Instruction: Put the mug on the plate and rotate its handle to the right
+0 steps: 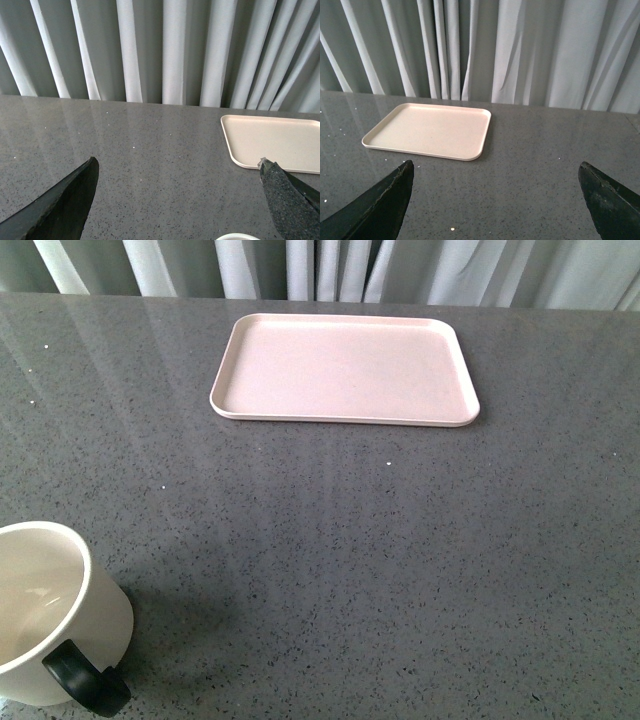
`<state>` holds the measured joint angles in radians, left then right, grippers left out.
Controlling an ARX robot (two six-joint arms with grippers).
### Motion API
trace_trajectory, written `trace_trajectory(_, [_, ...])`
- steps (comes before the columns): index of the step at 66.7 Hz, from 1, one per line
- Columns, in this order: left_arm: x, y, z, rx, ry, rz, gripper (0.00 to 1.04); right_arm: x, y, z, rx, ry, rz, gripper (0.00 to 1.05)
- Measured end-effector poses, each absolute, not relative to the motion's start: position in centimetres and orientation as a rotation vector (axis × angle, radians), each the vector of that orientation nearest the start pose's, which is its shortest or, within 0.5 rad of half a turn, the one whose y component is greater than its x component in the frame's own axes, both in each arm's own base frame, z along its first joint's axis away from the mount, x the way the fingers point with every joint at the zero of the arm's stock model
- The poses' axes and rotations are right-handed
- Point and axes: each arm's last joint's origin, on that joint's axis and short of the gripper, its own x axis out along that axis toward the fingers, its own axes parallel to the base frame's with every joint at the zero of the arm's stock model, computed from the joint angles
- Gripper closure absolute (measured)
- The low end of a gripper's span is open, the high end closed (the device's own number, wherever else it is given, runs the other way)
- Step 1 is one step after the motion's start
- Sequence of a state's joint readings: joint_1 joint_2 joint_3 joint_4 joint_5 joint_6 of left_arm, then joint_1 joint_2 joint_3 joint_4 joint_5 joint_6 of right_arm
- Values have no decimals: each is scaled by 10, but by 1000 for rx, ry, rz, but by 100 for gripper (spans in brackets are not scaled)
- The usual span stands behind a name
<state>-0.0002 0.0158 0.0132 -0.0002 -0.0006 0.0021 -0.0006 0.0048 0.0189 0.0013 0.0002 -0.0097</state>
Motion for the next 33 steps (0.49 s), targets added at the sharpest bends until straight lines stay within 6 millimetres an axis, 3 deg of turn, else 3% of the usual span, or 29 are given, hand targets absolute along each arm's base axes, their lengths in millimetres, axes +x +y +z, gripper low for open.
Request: trace_trajectory(33, [98, 0, 167, 2, 3, 0, 9, 97, 0, 170, -10, -15, -1, 9])
